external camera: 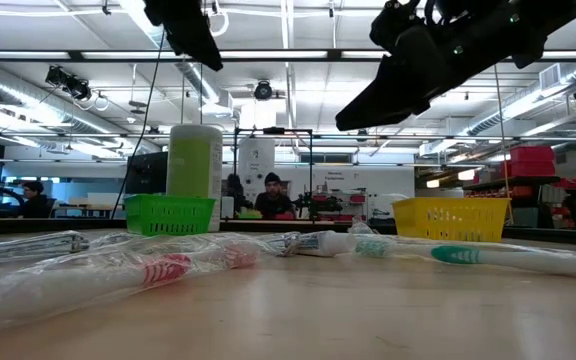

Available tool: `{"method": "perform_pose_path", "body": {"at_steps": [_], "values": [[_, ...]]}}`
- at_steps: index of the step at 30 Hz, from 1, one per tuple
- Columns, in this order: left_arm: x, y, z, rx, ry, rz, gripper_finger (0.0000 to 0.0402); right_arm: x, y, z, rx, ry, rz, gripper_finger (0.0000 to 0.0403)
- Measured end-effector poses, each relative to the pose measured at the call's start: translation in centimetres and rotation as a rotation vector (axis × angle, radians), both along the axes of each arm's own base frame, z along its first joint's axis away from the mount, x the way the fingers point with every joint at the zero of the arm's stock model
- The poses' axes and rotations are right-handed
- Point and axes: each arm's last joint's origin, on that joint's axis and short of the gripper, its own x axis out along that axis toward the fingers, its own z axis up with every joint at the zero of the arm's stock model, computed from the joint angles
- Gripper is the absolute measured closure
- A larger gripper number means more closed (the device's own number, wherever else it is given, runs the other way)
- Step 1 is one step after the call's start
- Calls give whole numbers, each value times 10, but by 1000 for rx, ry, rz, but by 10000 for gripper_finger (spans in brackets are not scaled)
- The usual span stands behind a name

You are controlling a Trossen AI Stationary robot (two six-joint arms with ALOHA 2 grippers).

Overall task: Pick & Place Travel size toiletries
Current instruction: Put the green toothbrush into the yellow bin

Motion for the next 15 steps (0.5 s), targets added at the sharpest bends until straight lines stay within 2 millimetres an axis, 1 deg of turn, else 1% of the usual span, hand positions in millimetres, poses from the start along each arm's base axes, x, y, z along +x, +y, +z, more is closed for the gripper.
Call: {"method": "perform_pose_path", "body": {"at_steps": [3,7,11,15], "values": [[0,-17,-4,18,-34,-14,265,0,1,0,19,3,36,193],[1,-36,-21,13,-85,-72,265,0,2,0,32,2,60,189],[1,-46,-53,-19,-151,-92,265,0,3,0,42,6,79,188],[0,-50,-83,-65,-284,-90,265,0,5,-1,80,11,136,195]]}}
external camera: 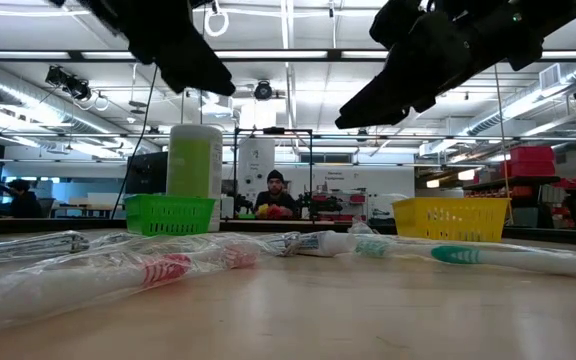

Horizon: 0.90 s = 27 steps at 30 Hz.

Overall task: Pick & Place Travel size toiletries
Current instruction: Put the green toothbrush into the yellow bin

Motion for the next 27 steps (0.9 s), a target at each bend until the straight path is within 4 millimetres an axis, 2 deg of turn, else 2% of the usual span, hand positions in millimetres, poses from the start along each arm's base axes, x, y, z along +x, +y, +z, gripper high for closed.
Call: {"method": "perform_pose_path", "body": {"at_steps": [4,8,11,15,20,23,25,27], "values": [[-7,2,-25,-38,-101,9,265,-2,5,-2,126,28,11,207],[-14,5,-37,-52,-177,53,265,-6,19,-5,220,81,80,217],[-19,8,-46,-34,-164,88,265,-11,34,-8,280,134,119,220],[-20,9,-48,-40,-161,115,265,-18,53,-9,289,204,112,215],[-20,10,-48,3,-159,101,265,-11,69,29,221,264,29,211],[-19,11,-48,0,-159,107,265,-9,73,41,205,308,-24,216],[-19,11,-48,-3,-160,110,265,-8,74,35,220,357,-55,217],[-19,11,-48,-5,-160,110,265,-6,75,20,245,438,-107,216]]}}
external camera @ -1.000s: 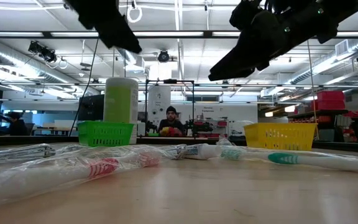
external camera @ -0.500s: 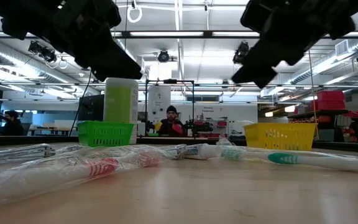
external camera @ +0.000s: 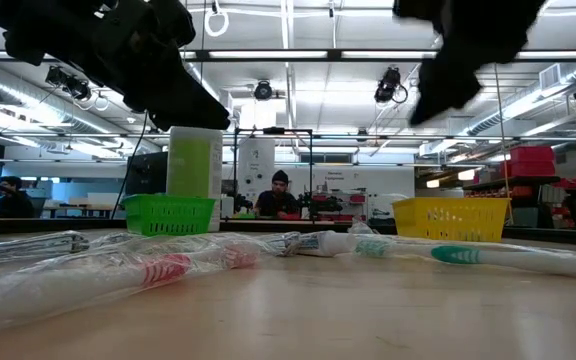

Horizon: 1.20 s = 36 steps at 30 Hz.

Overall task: Pick & Place Travel size toiletries
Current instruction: Put the green toothbrush into the yellow bin

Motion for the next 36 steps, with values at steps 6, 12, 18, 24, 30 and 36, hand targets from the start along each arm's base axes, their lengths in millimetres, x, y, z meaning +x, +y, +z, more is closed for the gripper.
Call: {"method": "perform_pose_path", "body": {"at_steps": [6,12,18,24,30,36], "values": [[0,0,0,16,4,-7,265,7,5,-46,-2,208,-44,210],[0,0,-1,12,9,-5,265,14,3,-77,-31,304,-71,215],[0,0,-1,11,11,-4,265,19,2,-85,-23,319,-88,228],[0,0,-1,12,11,-5,265,18,2,-86,-30,326,-78,276],[0,0,-1,12,12,-5,265,17,1,-86,-33,335,-72,346],[0,0,-1,16,12,-6,265,8,-3,-73,26,390,13,361]]}}
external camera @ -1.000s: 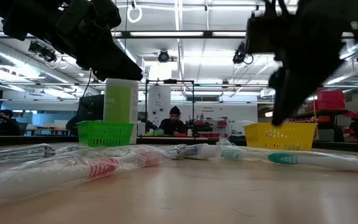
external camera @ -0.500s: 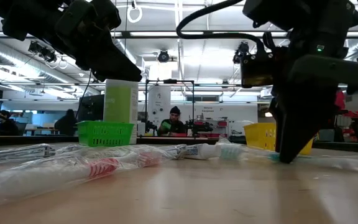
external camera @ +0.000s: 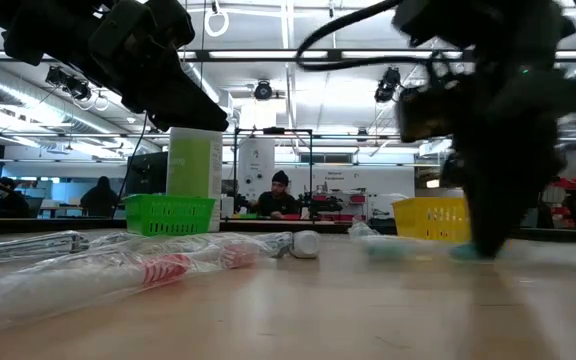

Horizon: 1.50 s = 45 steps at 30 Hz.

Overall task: Pick & Place Travel size toiletries
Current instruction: Put the green toothbrush into the yellow bin

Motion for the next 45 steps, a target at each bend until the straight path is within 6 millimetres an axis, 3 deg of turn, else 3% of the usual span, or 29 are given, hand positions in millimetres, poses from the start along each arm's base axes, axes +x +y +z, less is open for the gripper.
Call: {"method": "perform_pose_path", "body": {"at_steps": [4,10,14,17,22,30,39,45], "values": [[0,0,0,1,1,0,265,-7,-7,38,-6,-85,12,365],[0,0,0,1,3,0,265,-37,-28,96,-189,-151,-70,366],[0,0,0,1,3,0,265,-55,-47,122,-352,-283,-286,366],[0,0,0,4,-1,9,265,-62,-60,130,-466,-361,-463,365],[0,1,0,10,-3,21,265,-63,-76,119,-538,-424,-649,365],[0,1,0,10,-2,21,265,-64,-98,64,-517,-455,-779,363],[0,1,0,12,0,20,265,-81,-111,14,-513,-460,-790,356],[0,1,0,12,-2,22,264,-83,-112,9,-539,-438,-695,330]]}}
